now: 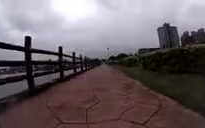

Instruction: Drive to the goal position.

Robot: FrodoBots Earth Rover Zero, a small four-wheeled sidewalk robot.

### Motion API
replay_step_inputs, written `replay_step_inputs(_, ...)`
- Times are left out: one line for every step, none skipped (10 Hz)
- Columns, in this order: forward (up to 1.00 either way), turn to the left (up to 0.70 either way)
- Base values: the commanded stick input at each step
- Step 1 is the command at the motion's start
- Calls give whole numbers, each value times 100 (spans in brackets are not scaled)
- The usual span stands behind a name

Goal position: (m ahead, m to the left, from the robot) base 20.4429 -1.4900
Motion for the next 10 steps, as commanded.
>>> replay_step_inputs(100,0)
replay_step_inputs(100,0)
replay_step_inputs(100,0)
replay_step_inputs(100,0)
replay_step_inputs(100,0)
replay_step_inputs(100,0)
replay_step_inputs(100,0)
replay_step_inputs(100,0)
replay_step_inputs(100,0)
replay_step_inputs(100,0)
